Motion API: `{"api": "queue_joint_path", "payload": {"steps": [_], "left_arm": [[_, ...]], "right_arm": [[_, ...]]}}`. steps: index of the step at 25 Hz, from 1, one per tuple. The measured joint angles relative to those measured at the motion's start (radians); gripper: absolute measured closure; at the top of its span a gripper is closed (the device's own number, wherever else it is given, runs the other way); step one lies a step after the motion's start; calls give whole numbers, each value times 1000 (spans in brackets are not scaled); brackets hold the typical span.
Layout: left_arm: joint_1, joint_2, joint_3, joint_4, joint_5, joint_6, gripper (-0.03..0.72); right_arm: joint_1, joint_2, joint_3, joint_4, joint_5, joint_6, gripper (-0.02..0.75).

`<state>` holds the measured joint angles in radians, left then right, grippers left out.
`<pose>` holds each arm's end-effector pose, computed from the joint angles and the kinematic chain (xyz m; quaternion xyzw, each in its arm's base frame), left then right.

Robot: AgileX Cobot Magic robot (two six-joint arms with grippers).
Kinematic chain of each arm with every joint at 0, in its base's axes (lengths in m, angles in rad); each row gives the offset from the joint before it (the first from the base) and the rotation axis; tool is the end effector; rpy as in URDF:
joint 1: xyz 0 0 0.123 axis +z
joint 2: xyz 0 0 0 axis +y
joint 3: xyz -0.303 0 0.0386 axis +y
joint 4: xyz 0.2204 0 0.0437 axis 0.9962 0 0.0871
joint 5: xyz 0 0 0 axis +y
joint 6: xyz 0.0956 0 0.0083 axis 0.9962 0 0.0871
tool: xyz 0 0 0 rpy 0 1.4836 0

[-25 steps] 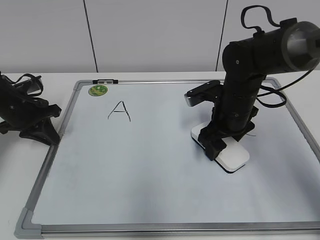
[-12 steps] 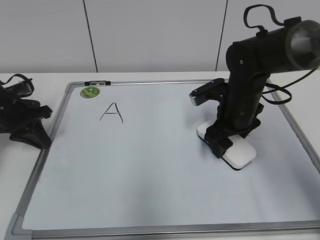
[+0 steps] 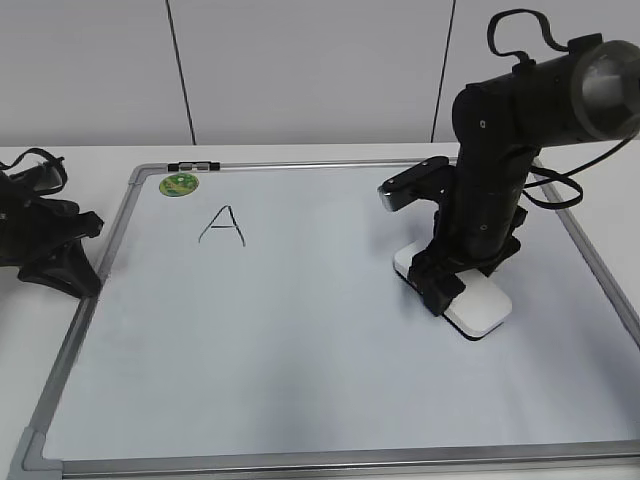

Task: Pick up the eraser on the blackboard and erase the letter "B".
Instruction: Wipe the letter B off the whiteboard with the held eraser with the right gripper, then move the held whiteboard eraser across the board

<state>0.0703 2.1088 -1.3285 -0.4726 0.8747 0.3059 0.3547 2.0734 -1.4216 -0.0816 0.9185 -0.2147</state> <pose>0.3826 -0.0067 0.1497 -0.0345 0.9831 -0.1764 0.0351 0.3679 0.1296 0.1756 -0.3027 0.9515 -0.0303 0.0460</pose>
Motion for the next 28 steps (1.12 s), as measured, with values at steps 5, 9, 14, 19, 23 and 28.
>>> {"api": "queue_joint_path", "payload": {"steps": [5, 9, 14, 19, 23, 28], "left_arm": [[2, 0, 0, 4, 0, -2, 656], [4, 0, 0, 10, 1, -2, 656], [6, 0, 0, 10, 2, -2, 656], [6, 0, 0, 10, 2, -2, 655], [7, 0, 0, 10, 2, -2, 655], [7, 0, 0, 12, 2, -2, 653]], "right_arm": [[0, 0, -13, 17, 10, 0, 204], [-4, -8, -57, 33, 40, -3, 204], [-4, -112, -102, 42, 45, -15, 204], [-40, -168, -109, 25, 58, 23, 205], [-141, -168, -109, 47, 67, 57, 205], [-263, -168, -109, 92, 69, 61, 205]]}}
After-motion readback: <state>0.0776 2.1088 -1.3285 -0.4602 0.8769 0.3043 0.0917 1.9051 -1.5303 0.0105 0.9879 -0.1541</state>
